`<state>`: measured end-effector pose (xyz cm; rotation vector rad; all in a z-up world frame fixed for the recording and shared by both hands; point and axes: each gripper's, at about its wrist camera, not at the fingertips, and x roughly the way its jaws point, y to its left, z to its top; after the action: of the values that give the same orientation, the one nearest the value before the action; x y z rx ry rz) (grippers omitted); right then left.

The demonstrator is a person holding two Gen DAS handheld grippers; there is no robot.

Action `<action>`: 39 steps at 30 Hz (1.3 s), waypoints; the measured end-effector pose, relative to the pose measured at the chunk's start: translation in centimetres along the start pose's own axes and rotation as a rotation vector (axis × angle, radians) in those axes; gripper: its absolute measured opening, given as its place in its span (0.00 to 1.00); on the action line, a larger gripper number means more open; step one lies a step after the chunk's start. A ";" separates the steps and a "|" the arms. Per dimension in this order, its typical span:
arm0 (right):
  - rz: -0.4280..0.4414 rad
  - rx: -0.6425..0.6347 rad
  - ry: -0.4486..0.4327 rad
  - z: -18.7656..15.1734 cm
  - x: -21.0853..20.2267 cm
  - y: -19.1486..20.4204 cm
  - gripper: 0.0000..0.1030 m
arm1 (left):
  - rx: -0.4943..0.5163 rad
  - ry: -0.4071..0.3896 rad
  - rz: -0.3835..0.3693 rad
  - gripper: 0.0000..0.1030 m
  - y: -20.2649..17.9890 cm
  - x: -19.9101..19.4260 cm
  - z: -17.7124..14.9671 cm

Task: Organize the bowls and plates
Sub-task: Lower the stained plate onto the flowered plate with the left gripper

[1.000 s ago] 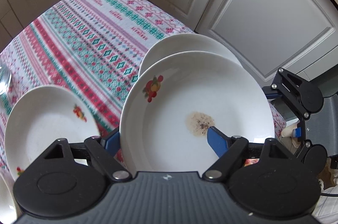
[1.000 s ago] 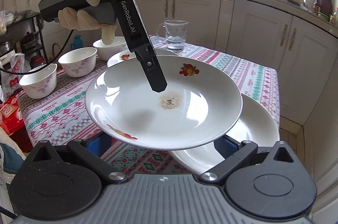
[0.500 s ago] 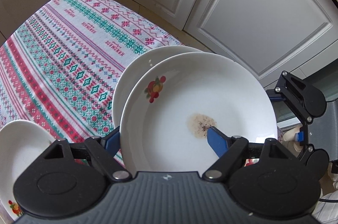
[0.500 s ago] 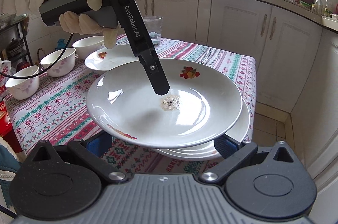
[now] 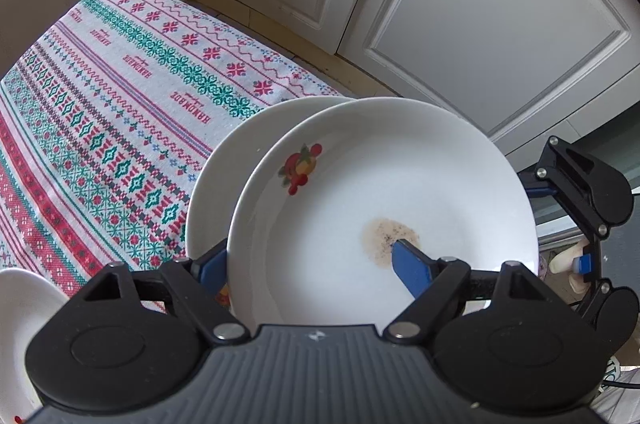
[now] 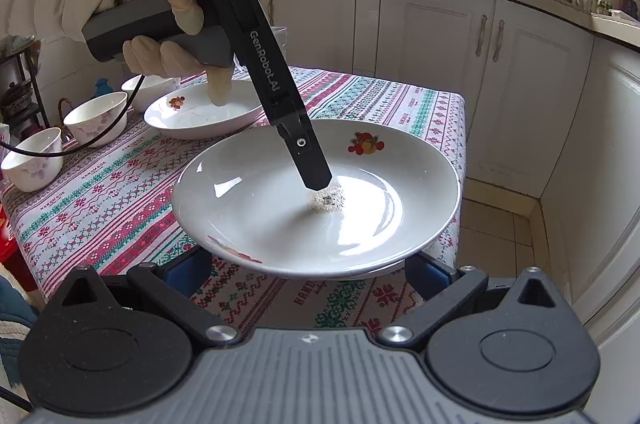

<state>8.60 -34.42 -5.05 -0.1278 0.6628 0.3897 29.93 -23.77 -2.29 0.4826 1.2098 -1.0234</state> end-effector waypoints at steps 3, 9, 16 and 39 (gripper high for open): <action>-0.003 0.006 -0.002 0.0 -0.1 -0.1 1.00 | 0.000 0.003 -0.001 0.81 0.1 0.3 0.1; -0.005 0.027 -0.003 0.0 -0.1 -0.4 1.00 | 0.001 0.013 0.000 0.81 0.3 1.1 0.2; -0.018 0.036 0.004 0.2 0.1 -0.4 1.00 | 0.002 0.018 0.010 0.81 0.5 1.5 0.4; -0.029 0.071 -0.021 0.0 -0.5 -0.5 1.00 | 0.078 0.046 0.096 0.84 -0.3 1.6 0.5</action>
<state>8.42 -35.02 -4.73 -0.0661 0.6526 0.3388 29.94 -24.96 -3.58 0.6227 1.1794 -0.9843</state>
